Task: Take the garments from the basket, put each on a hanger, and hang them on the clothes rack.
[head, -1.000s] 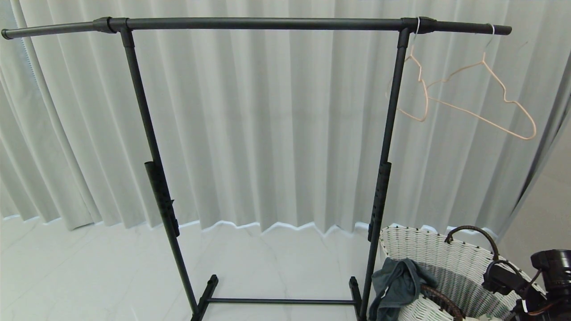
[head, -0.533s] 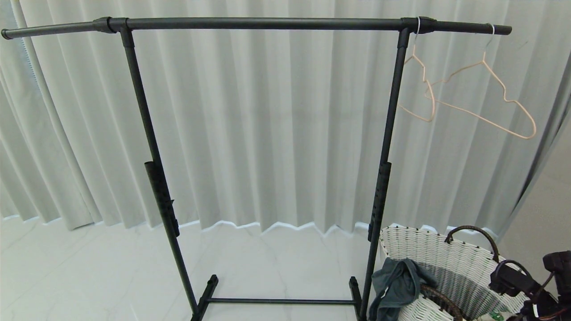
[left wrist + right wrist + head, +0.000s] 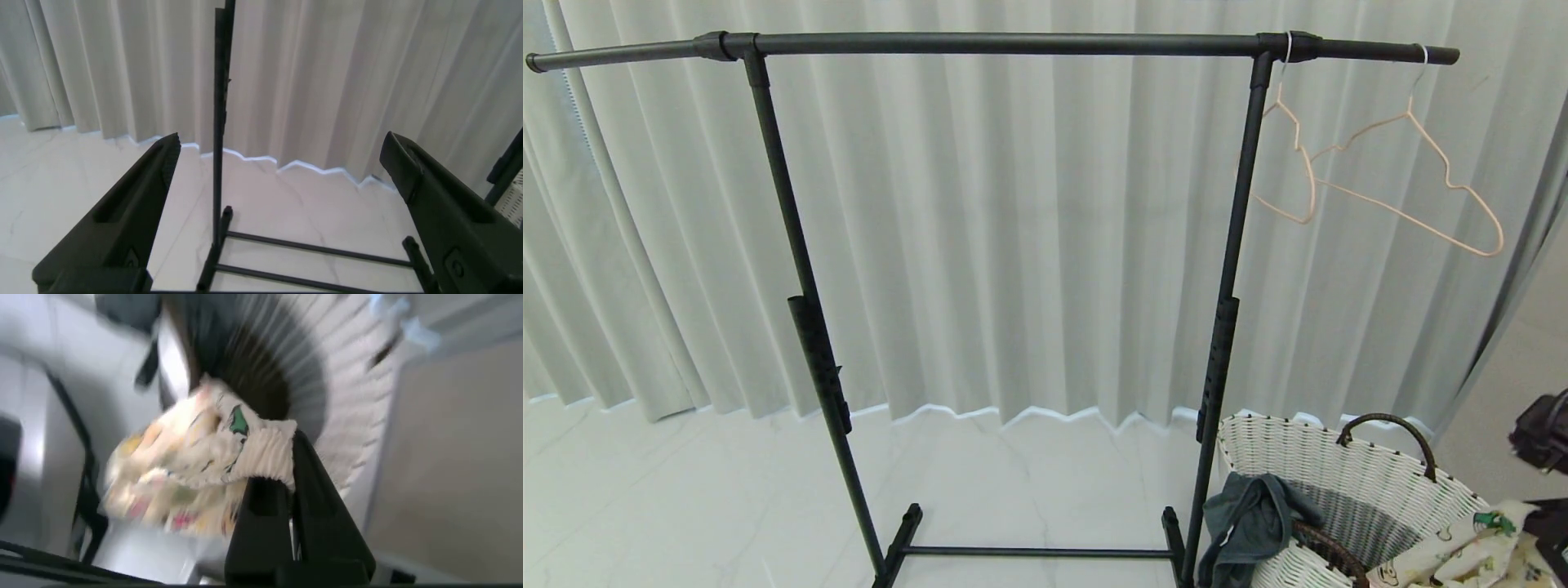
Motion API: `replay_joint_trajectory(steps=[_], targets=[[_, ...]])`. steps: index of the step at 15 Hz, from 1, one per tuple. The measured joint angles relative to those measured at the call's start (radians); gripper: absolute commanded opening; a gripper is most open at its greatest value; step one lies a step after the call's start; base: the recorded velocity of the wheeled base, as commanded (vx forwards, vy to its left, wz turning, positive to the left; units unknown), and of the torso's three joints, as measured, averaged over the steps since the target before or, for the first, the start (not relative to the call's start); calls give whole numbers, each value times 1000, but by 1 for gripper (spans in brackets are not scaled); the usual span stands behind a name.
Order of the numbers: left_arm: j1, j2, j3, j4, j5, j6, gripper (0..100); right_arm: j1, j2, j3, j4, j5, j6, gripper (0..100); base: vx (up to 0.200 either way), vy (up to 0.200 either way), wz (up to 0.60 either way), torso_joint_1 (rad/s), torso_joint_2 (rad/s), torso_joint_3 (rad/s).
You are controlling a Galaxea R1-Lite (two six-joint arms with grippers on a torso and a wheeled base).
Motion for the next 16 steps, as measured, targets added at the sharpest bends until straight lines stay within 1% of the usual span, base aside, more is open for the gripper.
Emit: replay_joint_trajectory(steps=[1, 2, 3, 5, 8, 12, 16], targets=[[0, 0, 0, 0, 0, 0, 100, 18, -54, -65, 60, 0, 11, 0, 0, 0, 0, 0, 0, 0], [0, 0, 0, 0, 0, 0, 100, 42, -106, -116, 87, 0, 20, 0, 0, 0, 0, 0, 0, 0], [0, 0, 0, 0, 0, 0, 100, 60, -142, -143, 94, 0, 23, 0, 0, 0, 0, 0, 0, 0], [0, 0, 0, 0, 0, 1, 100, 83, -197, -161, 95, -1, 23, 0, 0, 0, 0, 0, 0, 0], [0, 0, 0, 0, -3, 16, 100, 94, -250, -166, 98, -10, 23, 0, 0, 0, 0, 0, 0, 0], [0, 0, 0, 0, -4, 16, 100, 122, -279, -167, 95, -13, 23, 0, -200, 0, 0, 4, -1, 0], [0, 0, 0, 0, -3, 11, 100, 206, -283, -167, 93, -14, 23, 0, -200, 0, 0, -2, 2, 1]])
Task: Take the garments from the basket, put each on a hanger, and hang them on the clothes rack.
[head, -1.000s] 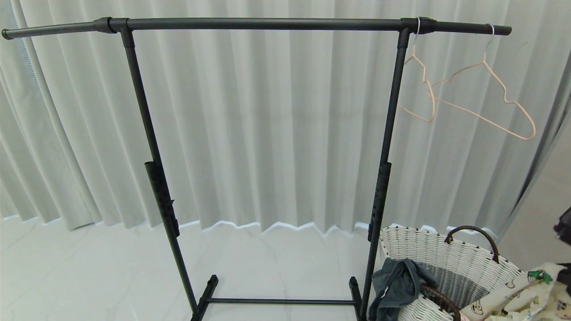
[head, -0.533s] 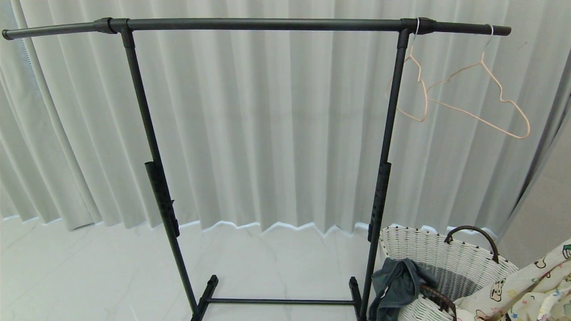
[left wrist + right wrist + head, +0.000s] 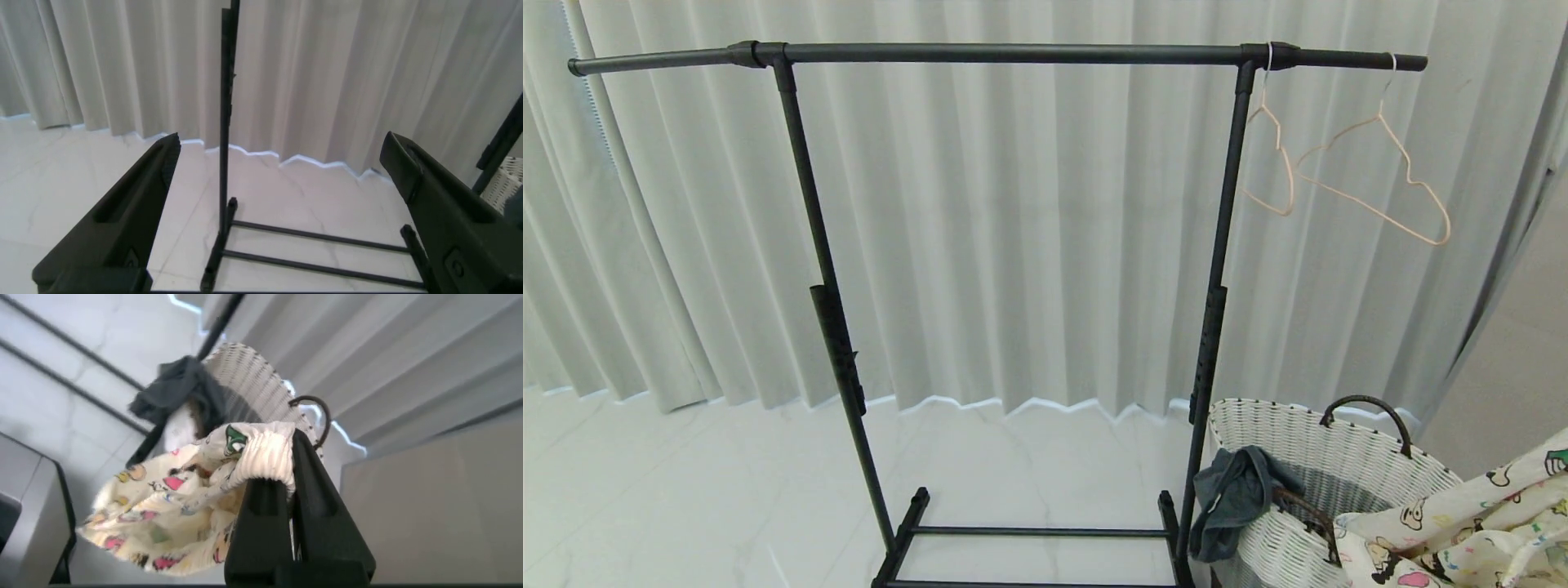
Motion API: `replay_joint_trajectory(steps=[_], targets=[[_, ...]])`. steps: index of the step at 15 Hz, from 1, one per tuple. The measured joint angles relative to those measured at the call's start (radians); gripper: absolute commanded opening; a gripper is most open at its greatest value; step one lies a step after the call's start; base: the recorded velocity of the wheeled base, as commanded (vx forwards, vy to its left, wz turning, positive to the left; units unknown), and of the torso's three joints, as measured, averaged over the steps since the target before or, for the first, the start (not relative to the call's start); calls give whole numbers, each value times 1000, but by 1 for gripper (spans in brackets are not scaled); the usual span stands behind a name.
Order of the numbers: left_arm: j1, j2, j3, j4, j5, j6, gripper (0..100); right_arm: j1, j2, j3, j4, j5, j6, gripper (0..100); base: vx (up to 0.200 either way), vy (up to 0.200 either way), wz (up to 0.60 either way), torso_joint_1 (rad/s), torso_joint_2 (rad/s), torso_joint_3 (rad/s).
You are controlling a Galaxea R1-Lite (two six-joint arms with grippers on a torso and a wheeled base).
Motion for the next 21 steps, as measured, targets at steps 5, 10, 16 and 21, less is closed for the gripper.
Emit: replay_joint_trajectory(steps=[5, 10, 16, 21], targets=[[1, 0, 0, 0, 1, -4, 100, 119, 9, 1, 3, 2, 1, 0, -160, 0, 0, 0, 1, 0], [0, 0, 0, 0, 1, -1, 100, 296, 71, -2, -92, 4, 120, 0, 0, 0, 0, 0, 0, 0], [-2, 6, -30, -8, -63, 3, 100, 547, 292, -37, -355, -27, 285, 0, 0, 0, 0, 0, 0, 0], [-12, 241, -366, -12, -300, 13, 100, 665, 537, -147, -543, -53, 339, 0, 0, 0, 0, 0, 0, 0]])
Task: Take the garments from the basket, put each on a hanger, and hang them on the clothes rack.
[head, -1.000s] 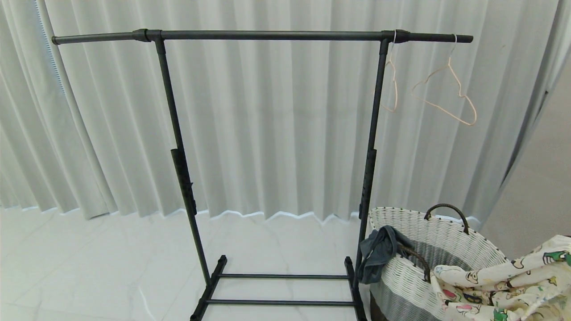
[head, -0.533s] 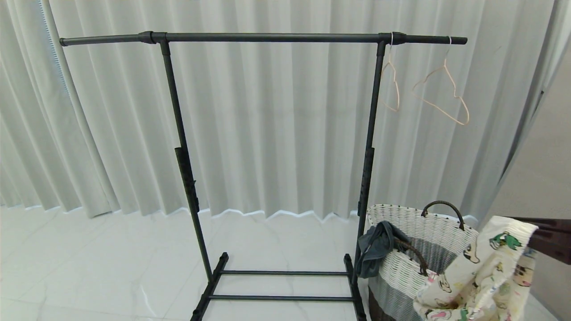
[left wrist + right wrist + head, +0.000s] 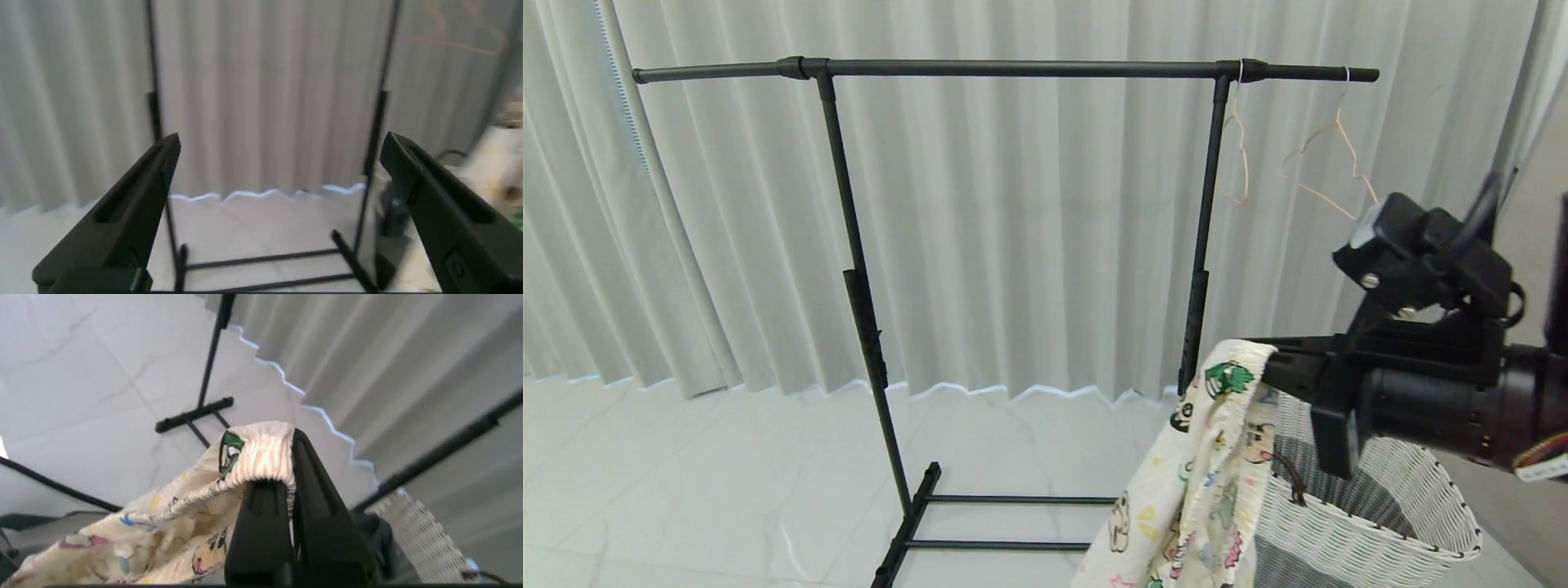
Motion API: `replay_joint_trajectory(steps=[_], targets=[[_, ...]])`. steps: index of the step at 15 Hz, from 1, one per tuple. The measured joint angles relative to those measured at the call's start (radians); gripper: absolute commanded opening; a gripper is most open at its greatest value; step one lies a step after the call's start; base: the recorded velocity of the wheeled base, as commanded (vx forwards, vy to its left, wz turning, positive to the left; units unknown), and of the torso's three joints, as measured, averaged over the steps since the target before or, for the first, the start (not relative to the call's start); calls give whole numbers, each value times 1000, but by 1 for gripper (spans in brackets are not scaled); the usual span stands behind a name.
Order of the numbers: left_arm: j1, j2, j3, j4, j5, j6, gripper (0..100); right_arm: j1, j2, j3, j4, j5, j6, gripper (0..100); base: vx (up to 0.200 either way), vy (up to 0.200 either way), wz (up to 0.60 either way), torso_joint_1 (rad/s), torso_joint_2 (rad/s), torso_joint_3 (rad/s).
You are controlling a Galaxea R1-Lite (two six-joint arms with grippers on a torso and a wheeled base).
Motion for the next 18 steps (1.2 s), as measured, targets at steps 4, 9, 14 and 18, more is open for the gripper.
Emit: replay_joint_trajectory(steps=[4, 9, 14, 18], targets=[[-57, 300, -169, 0, -122, 12, 100, 45, 165, -169, -33, -15, 20, 0, 0, 0, 0, 0, 0, 0], [-326, 684, -352, -31, -78, -15, 100, 50, 273, -314, -39, -21, 23, 0, 0, 0, 0, 0, 0, 0], [-734, 981, -451, -125, 357, -168, 100, 44, 308, -373, -38, -22, 87, 0, 0, 0, 0, 0, 0, 0], [-902, 1082, -380, -177, 407, -221, 100, 47, 312, -413, -38, -21, 87, 0, 0, 0, 0, 0, 0, 0]])
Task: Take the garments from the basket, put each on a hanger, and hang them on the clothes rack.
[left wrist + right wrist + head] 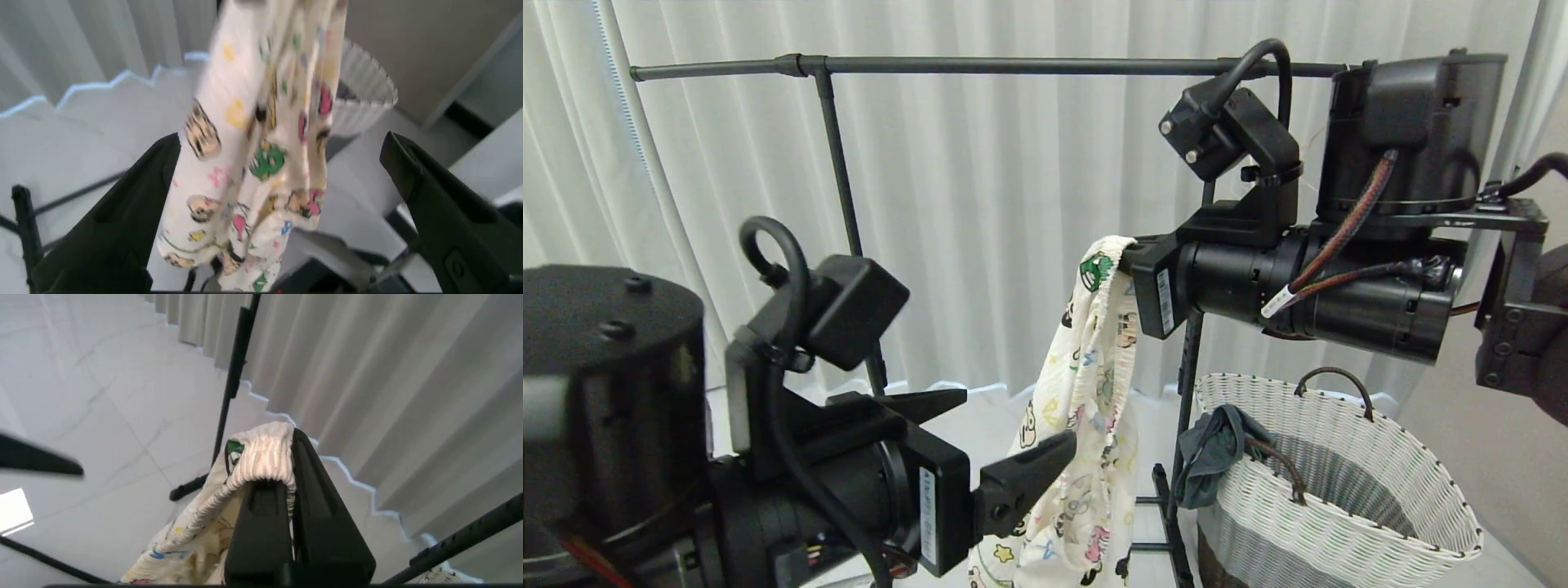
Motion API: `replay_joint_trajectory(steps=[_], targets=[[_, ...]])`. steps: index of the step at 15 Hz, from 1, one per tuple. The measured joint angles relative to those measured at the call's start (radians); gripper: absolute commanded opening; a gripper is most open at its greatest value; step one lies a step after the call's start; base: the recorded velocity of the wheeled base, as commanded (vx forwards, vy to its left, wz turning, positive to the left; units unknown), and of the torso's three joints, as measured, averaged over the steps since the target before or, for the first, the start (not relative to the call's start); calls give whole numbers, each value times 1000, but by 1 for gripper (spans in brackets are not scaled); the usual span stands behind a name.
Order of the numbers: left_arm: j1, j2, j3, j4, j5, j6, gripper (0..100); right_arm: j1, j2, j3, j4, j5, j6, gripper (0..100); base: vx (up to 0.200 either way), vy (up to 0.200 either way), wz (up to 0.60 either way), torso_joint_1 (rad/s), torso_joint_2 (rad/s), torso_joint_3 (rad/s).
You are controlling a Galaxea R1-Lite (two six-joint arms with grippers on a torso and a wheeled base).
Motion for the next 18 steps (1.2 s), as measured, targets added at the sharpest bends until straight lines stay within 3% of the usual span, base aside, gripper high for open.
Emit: replay_joint_trajectory(steps=[7, 13, 16, 18], targets=[[5, 189, 18, -176, 9, -85, 100, 21, -41, -20, 3, 1, 0, 0, 0, 0, 0, 0, 0, 0], [6, 288, 25, -271, 17, -86, 100, 10, -57, -18, 0, 5, 1, 0, 0, 0, 0, 0, 0, 0], [5, 330, 79, -274, 93, -85, 100, -7, -74, -2, 3, 4, 1, 0, 0, 0, 0, 0, 0, 0], [4, 333, 151, -285, 194, -86, 100, -33, -89, 16, 7, 5, 1, 0, 0, 0, 0, 0, 0, 0]])
